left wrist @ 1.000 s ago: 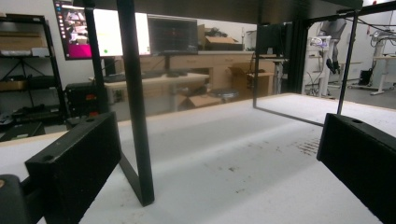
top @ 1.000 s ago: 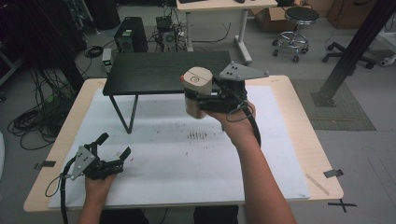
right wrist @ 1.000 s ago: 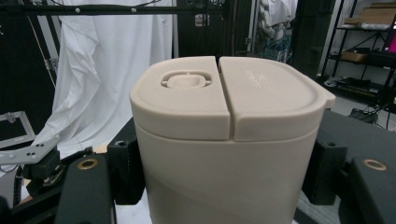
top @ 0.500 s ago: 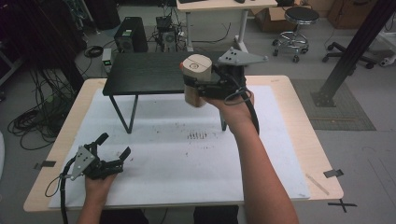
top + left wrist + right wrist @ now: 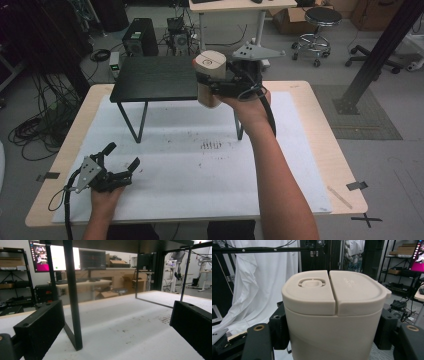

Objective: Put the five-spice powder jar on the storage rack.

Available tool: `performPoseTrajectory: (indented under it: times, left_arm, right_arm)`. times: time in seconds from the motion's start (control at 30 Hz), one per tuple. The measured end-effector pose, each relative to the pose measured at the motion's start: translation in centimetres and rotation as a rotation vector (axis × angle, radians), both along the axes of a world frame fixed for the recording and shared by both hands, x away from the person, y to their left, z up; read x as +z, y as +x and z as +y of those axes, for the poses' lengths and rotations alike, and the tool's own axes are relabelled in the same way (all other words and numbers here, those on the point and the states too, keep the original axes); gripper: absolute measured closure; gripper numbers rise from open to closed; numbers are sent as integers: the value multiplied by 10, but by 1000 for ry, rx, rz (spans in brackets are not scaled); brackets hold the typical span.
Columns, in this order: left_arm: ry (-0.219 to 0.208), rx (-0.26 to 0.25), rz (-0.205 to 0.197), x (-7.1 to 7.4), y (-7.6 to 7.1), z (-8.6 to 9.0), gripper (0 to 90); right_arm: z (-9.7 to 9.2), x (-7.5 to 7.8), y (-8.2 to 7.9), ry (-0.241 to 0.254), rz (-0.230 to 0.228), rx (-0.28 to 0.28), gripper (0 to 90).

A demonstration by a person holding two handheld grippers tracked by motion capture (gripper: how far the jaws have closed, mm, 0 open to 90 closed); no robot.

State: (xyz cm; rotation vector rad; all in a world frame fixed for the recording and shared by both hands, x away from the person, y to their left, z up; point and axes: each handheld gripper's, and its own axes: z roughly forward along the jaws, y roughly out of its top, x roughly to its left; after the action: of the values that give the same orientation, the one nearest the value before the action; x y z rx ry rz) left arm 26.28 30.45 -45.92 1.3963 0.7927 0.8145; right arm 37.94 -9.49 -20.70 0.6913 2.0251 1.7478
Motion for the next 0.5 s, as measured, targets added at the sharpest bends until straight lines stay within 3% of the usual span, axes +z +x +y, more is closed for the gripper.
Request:
performPoseTrajectory:
  times: [0.5]
  left_arm:
    - [-4,0,2,0,0,0,4]
  right_arm:
    - [2,1,23,2,21,-24,320]
